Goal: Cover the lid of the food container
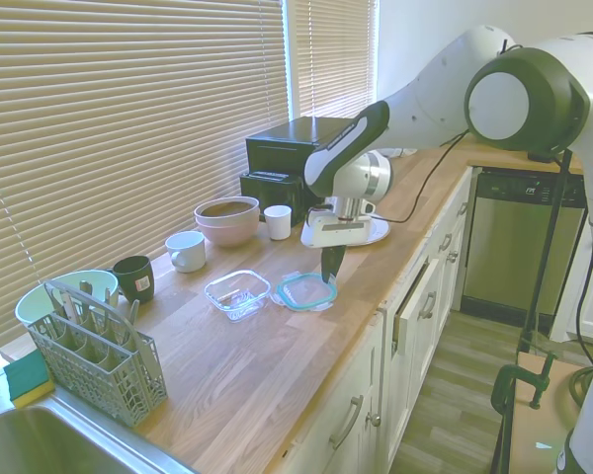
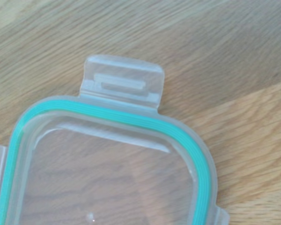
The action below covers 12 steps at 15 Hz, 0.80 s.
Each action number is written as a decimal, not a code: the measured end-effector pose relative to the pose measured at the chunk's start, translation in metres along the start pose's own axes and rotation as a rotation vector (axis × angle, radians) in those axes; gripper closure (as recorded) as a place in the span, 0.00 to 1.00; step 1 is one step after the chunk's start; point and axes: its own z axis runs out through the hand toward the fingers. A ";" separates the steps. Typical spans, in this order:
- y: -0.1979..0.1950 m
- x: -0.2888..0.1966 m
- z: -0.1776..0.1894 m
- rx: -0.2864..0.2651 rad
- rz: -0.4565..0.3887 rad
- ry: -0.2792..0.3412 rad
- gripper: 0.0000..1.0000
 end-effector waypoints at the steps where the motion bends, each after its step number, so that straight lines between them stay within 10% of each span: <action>1: -0.001 0.000 -0.001 -0.001 -0.001 -0.002 1.00; 12: 0.000 -0.007 -0.053 0.025 -0.012 0.039 1.00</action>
